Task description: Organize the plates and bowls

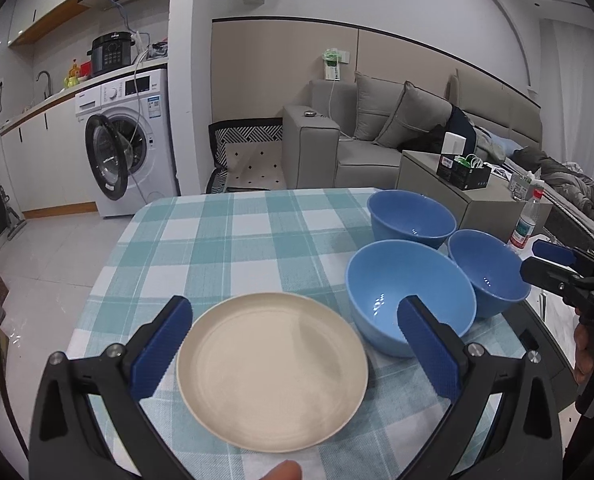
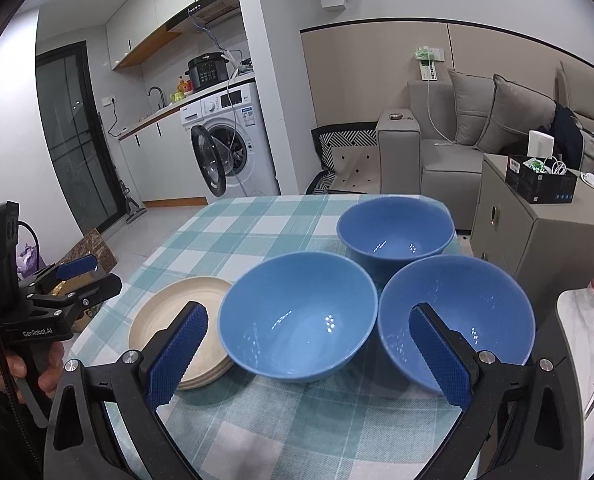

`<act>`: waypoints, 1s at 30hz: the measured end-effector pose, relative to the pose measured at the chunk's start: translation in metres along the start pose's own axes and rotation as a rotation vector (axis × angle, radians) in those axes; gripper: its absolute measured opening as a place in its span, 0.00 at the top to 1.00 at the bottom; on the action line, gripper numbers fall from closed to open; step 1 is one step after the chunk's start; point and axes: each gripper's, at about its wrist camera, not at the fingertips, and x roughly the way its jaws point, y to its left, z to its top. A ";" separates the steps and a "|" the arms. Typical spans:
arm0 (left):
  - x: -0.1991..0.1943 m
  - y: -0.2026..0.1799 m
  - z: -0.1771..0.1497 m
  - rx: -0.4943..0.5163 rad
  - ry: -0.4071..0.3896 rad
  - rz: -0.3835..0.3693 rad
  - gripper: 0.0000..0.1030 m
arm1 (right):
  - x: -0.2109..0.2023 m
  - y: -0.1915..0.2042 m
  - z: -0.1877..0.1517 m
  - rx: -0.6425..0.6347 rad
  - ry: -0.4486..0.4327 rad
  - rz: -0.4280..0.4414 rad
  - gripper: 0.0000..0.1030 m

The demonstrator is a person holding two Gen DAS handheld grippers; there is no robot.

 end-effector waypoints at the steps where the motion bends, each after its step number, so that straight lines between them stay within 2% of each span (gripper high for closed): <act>1: 0.001 -0.003 0.002 0.003 0.000 0.000 0.00 | 0.000 -0.004 0.002 0.007 -0.003 -0.002 0.01; 16: 0.029 -0.024 0.030 0.007 -0.006 0.004 0.00 | -0.003 -0.039 0.006 0.066 0.004 -0.026 0.01; 26: 0.052 -0.027 0.056 0.002 -0.011 -0.009 0.00 | 0.001 -0.053 0.018 0.030 0.023 -0.086 0.01; 30: 0.061 -0.025 0.062 -0.003 -0.001 -0.019 0.00 | 0.007 -0.061 0.022 0.051 0.036 -0.071 0.01</act>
